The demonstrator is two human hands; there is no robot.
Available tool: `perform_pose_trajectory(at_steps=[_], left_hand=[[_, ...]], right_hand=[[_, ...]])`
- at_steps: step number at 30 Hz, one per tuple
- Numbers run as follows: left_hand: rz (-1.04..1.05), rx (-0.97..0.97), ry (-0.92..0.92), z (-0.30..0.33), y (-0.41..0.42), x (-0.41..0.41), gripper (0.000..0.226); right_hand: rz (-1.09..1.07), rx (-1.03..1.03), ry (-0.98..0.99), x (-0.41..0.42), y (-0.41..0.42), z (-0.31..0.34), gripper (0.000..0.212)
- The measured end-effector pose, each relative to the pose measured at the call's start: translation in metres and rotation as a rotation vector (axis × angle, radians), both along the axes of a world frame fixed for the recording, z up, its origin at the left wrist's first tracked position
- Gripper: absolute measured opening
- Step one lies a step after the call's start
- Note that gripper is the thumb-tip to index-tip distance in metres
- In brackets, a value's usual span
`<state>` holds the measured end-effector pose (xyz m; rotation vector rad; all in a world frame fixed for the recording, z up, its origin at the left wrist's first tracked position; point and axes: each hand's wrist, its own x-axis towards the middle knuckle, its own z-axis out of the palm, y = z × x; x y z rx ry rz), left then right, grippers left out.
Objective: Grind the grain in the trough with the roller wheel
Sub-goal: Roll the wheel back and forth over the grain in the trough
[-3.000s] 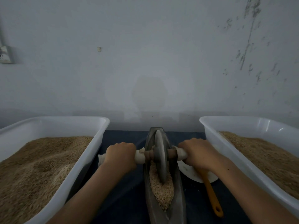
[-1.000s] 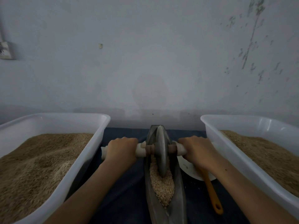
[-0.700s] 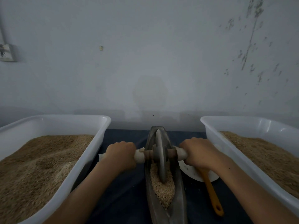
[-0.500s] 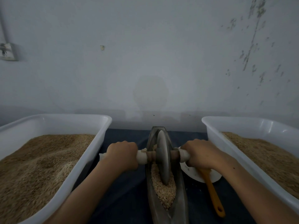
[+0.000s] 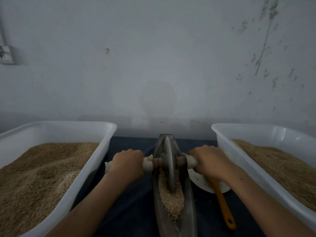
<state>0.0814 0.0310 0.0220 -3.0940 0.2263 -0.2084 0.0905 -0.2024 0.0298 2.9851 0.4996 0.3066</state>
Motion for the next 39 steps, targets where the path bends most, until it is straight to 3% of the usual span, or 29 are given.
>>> perform_pose_trajectory(at_steps=[4,8,11,15,19,26,30,33,36,39], left_hand=[[-0.008,0.043,0.116,0.006,0.001,-0.001,0.032],[0.004,0.059,0.088,0.005,-0.001,-0.002,0.03],[0.013,0.035,0.017,0.003,-0.003,-0.002,0.02],[0.02,-0.01,-0.095,-0.002,-0.004,-0.002,0.013],[0.021,-0.005,-0.129,-0.003,-0.004,-0.002,0.015],[0.012,0.049,0.061,0.004,-0.001,-0.002,0.03],[0.007,0.079,0.06,0.005,-0.003,-0.003,0.03],[0.01,0.061,0.016,0.003,-0.003,-0.002,0.026],[0.012,0.005,-0.019,0.0,-0.001,0.0,0.019],[0.013,-0.041,-0.048,-0.003,0.0,0.0,0.012]], right_hand=[[-0.011,-0.027,0.172,-0.003,-0.001,0.009,0.022],[-0.018,-0.013,0.215,-0.002,-0.003,0.008,0.023],[-0.011,0.003,0.096,0.0,-0.002,0.002,0.01],[0.001,0.057,-0.116,0.003,-0.001,-0.009,0.013],[0.013,0.077,-0.16,0.004,-0.002,-0.013,0.015],[0.009,-0.027,0.165,0.001,-0.004,0.007,0.011],[-0.02,-0.025,0.276,0.0,-0.005,0.01,0.026],[-0.033,-0.017,0.221,0.001,-0.003,0.007,0.02],[-0.016,0.004,0.046,0.0,0.0,0.002,0.007],[-0.007,0.027,-0.079,0.001,0.003,-0.002,0.01]])
